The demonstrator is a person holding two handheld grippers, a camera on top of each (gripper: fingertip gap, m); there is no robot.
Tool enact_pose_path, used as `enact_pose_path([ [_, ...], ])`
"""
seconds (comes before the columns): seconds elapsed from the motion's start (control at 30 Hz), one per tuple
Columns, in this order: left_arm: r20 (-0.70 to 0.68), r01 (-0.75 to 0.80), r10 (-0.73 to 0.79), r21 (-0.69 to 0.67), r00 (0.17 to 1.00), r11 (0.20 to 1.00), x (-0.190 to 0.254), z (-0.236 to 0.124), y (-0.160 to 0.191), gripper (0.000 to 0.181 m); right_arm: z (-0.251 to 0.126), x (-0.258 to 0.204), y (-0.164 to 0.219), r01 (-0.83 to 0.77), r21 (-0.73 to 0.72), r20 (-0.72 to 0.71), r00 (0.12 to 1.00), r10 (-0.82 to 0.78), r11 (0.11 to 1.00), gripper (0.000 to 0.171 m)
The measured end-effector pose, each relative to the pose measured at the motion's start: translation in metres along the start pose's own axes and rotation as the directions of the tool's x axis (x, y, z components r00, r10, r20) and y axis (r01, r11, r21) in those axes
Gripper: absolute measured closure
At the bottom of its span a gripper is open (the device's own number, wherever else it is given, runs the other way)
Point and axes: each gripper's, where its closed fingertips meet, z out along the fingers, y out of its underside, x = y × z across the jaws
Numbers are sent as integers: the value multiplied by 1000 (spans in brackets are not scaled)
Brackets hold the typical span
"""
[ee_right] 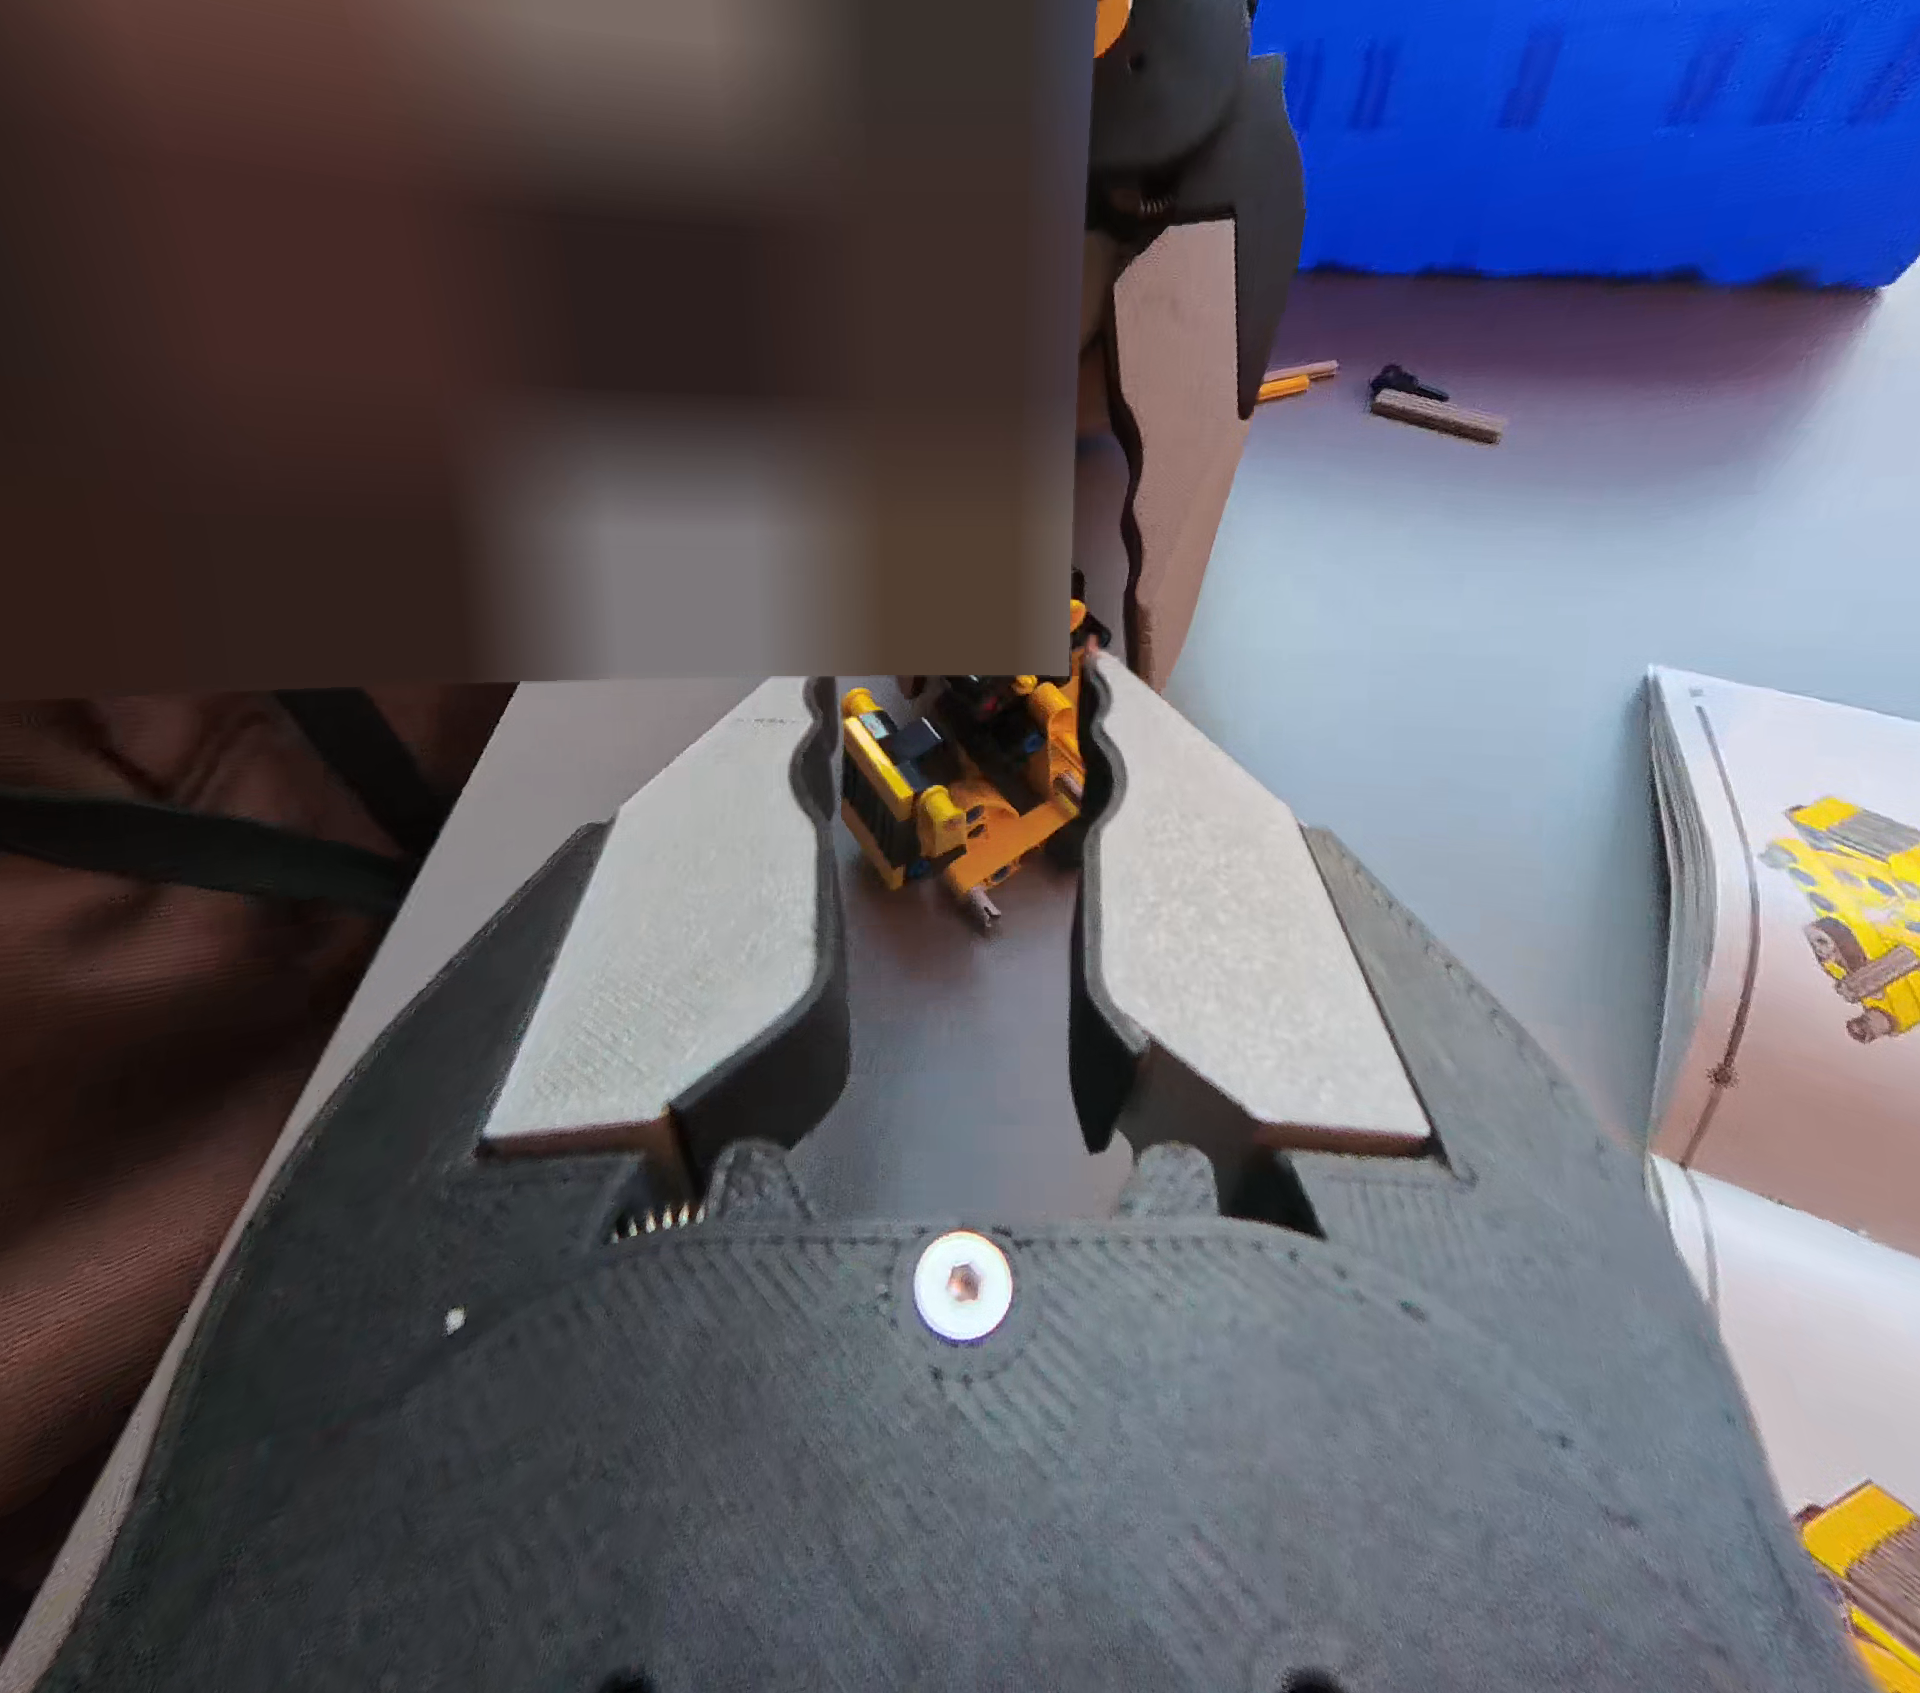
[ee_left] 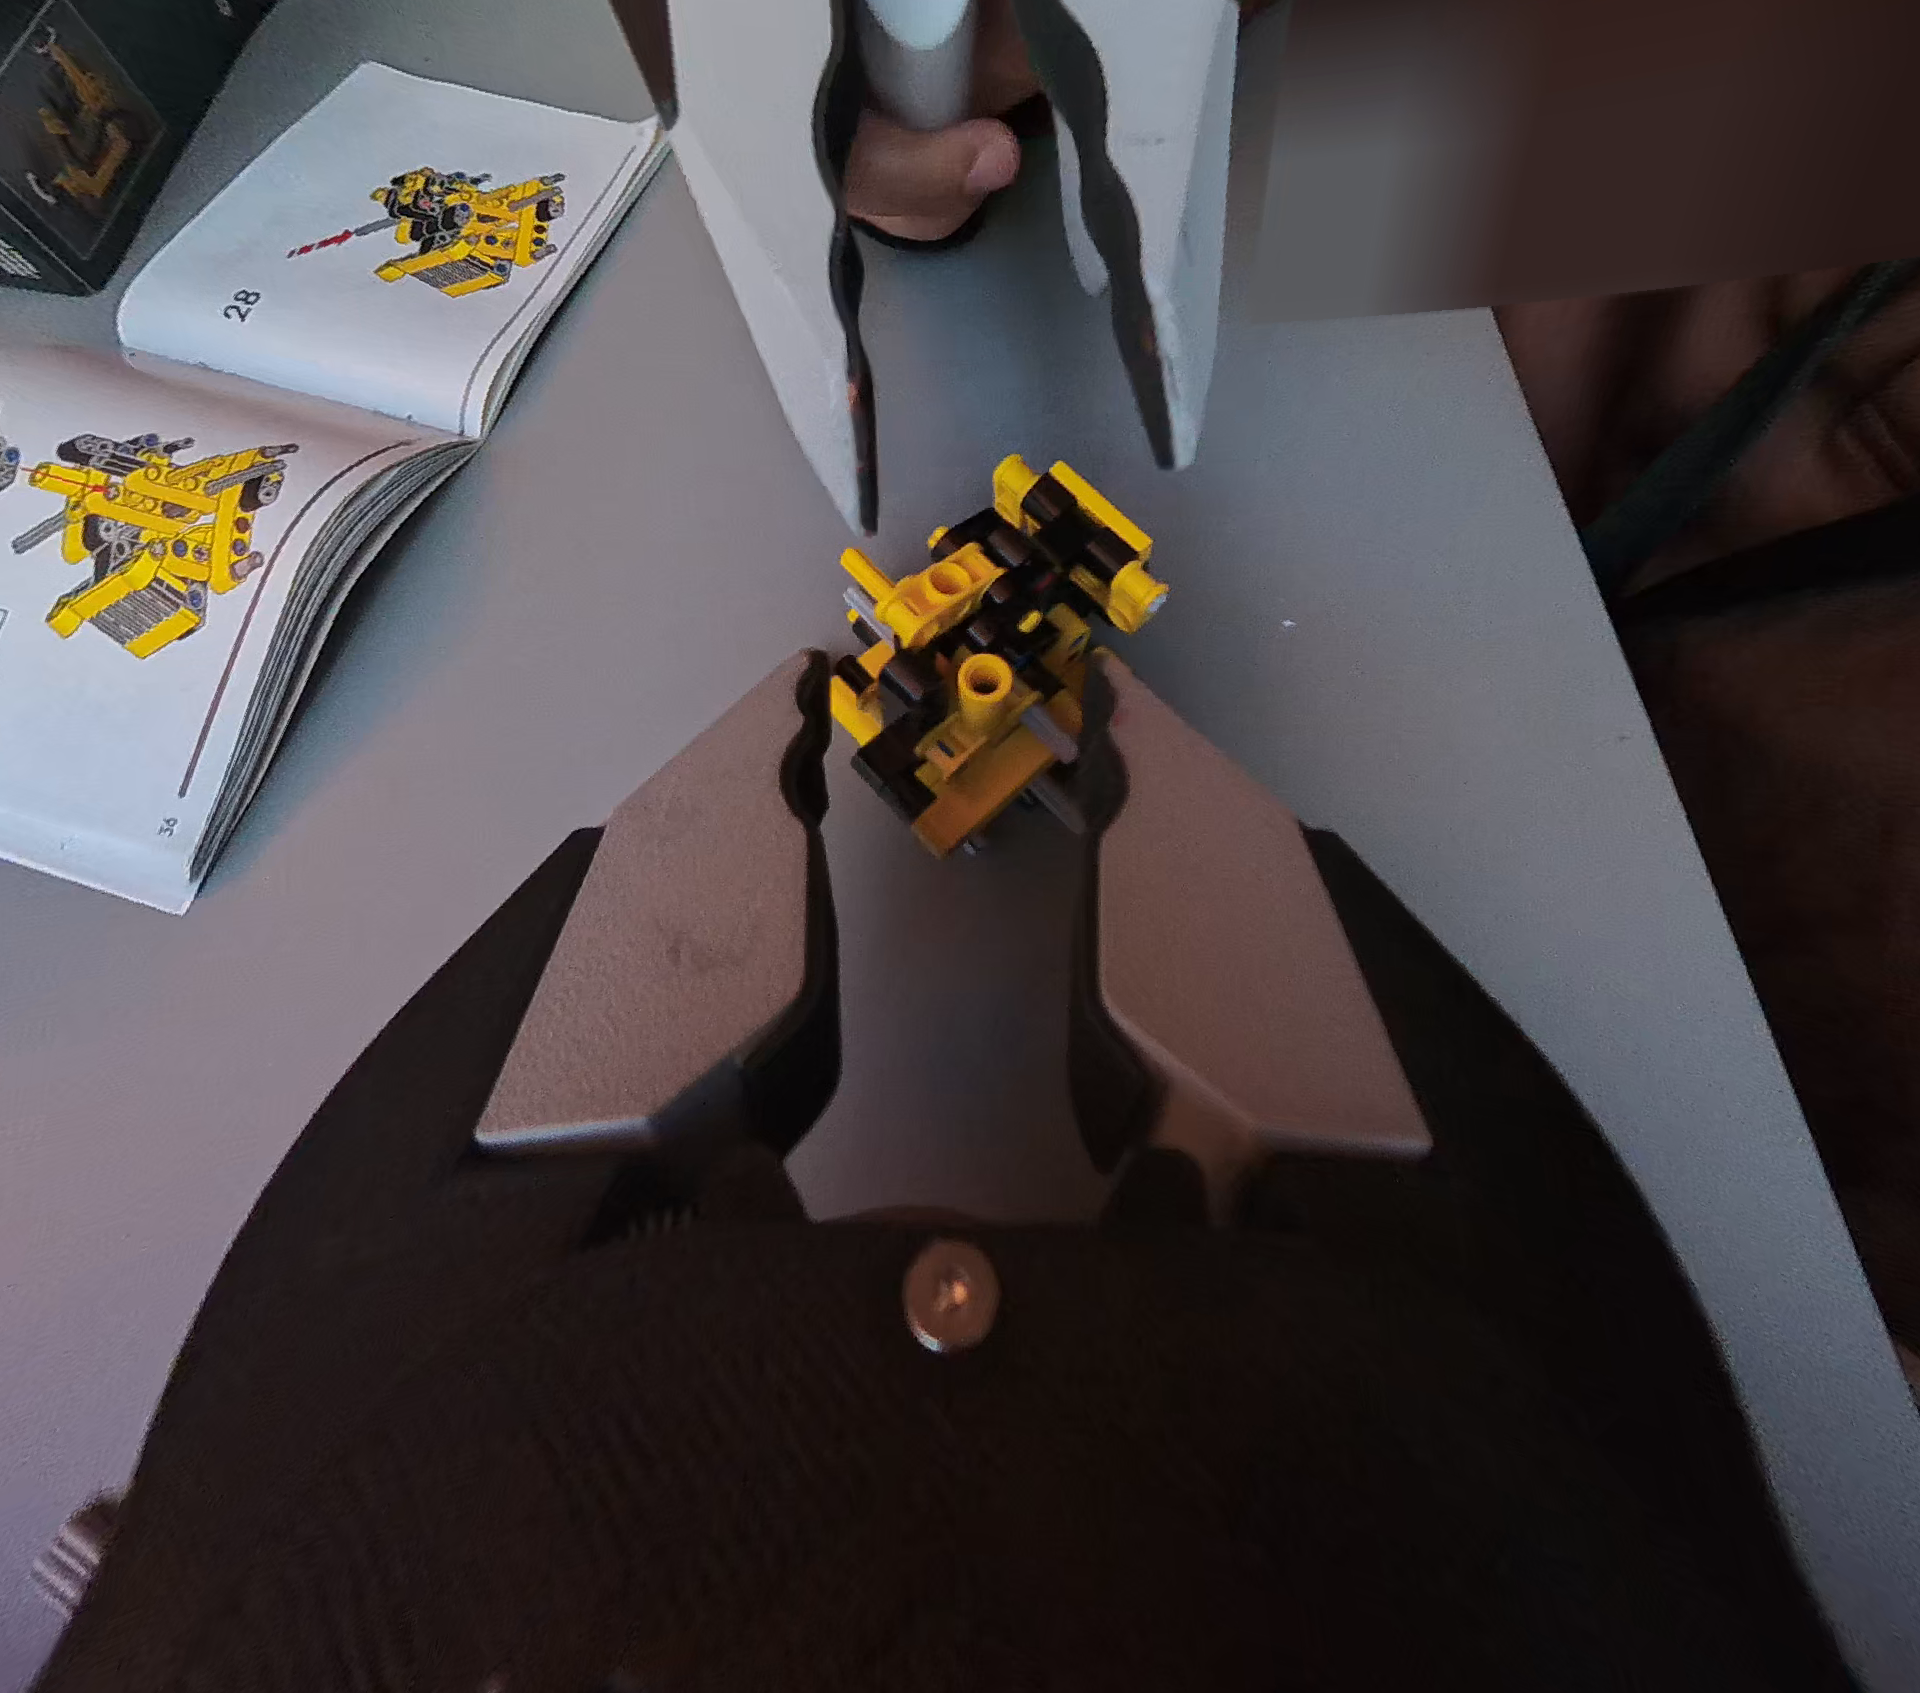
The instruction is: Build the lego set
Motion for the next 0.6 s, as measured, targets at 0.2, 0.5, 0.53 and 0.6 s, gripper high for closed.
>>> enact_pose_path([
  [0.2, -9, -4, 4, -7, 1000, 1000, 2, -1, 2, 137, 8, -12, -2, -19, -3, 93, 995, 19, 1000, 127],
  [0.5, 67, -187, 187, 5, 980, 982, 5, -6, -2, 145, -2, -41, -3, 12, 22, 245, 969, -17, 1000, 139],
  [0.53, 74, -222, 220, 15, 973, 975, 7, -7, -3, 145, 0, -41, -1, 27, 8, 237, 971, -28, 1000, 139],
  [0.6, 89, -279, 275, 34, 957, 960, 9, -7, -5, 145, 0, -43, 0, 45, 6, 232, 972, -45, 999, 139],
])
